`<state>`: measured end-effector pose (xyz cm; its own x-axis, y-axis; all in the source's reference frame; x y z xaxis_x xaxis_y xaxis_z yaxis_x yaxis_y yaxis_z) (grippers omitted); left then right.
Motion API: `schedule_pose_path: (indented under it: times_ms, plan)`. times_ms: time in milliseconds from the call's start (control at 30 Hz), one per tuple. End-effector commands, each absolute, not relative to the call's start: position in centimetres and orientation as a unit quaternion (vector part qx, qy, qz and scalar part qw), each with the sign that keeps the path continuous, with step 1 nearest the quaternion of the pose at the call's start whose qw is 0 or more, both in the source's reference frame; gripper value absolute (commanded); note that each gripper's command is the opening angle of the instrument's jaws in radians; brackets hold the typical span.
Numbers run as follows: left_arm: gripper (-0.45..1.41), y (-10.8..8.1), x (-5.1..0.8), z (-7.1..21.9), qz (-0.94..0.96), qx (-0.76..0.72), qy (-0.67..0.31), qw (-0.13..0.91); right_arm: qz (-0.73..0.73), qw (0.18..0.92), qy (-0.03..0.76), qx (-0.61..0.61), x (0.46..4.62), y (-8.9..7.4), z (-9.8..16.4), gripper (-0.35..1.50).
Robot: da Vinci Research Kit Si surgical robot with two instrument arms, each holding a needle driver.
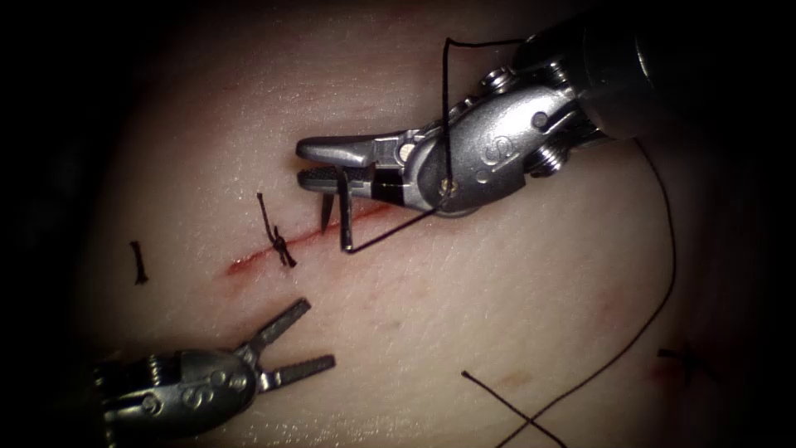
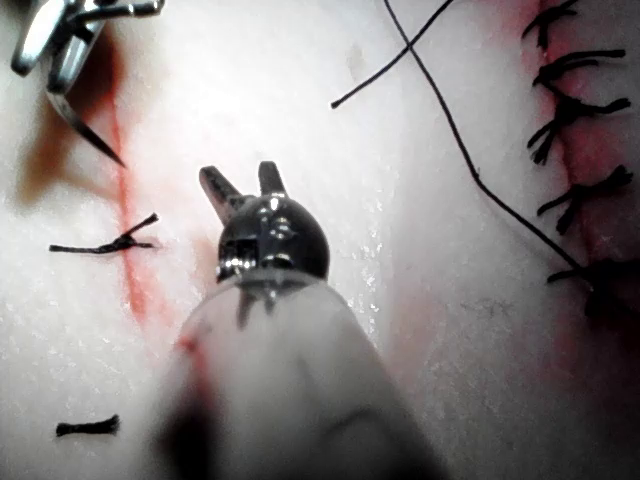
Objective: Wound Closure
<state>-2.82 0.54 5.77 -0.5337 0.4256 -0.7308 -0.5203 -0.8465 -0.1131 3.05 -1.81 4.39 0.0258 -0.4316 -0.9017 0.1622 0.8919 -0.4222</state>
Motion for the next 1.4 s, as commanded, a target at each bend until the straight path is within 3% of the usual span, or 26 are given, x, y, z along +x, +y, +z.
schedule_pose_path:
  times_ms: [33, 1400]
  plan:
    - [0.14, 0.52, -2.90, 5.90, 0.875, -0.397, 0.060, 0.272, -0.215, 0.708, 0.665, -0.103, 3.16, -1.86, 4.46, -0.35]
    - [0.15, 0.50, -2.90, 6.61, 0.893, -0.343, 0.056, 0.287, -0.289, 0.718, 0.614, -0.153, 3.32, -1.92, 4.87, -0.35]
